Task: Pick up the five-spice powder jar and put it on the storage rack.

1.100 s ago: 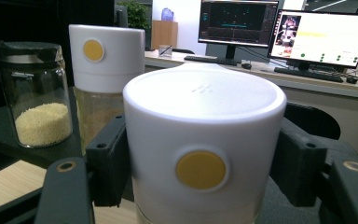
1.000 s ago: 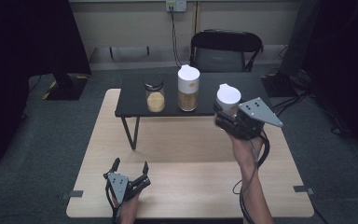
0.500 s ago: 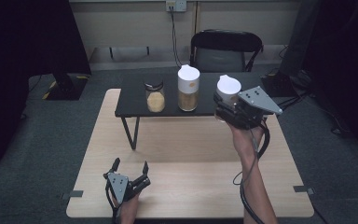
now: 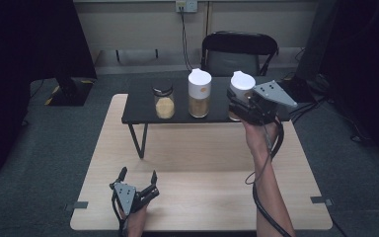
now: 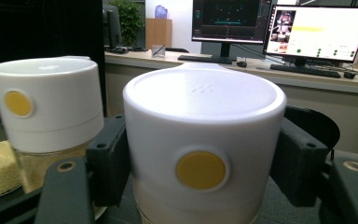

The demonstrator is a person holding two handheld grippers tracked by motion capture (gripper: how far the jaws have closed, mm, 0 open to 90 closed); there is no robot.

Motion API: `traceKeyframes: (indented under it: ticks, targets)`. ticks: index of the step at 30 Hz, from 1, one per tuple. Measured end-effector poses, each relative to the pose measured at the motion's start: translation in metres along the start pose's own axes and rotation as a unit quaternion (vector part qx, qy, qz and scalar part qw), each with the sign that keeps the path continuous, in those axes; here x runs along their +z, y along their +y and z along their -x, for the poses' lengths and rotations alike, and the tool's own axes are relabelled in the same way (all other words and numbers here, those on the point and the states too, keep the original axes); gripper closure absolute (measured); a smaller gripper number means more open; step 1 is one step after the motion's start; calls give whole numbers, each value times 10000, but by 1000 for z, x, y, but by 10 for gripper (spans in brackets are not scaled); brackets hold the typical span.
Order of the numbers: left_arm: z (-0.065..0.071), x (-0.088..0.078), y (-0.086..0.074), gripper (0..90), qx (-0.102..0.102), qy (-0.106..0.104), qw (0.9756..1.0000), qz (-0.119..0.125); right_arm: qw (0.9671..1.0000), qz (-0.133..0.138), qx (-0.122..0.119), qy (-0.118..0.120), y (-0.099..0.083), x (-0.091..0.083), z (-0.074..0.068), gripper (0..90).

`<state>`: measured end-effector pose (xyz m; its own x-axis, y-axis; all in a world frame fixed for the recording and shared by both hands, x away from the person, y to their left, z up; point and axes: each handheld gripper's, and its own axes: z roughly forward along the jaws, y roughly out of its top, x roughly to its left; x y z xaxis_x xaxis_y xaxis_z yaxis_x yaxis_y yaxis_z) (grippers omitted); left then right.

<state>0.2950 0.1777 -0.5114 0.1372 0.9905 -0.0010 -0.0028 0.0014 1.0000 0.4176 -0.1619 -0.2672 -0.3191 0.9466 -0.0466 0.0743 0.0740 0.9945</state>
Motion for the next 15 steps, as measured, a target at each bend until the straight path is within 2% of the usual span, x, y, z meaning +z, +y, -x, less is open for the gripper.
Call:
traceKeyframes:
  ticks: [7,13,15]
  targets:
    - [0,0,0,20,1,-4,10000,2,9999,-87,64,65,0,11,5,303]
    - [0,0,0,19,2,-4,10000,4,9996,-56,222,141,-3,17,7,303]
    - [0,0,0,20,3,-3,10000,4,9997,-33,194,159,-4,18,7,302]
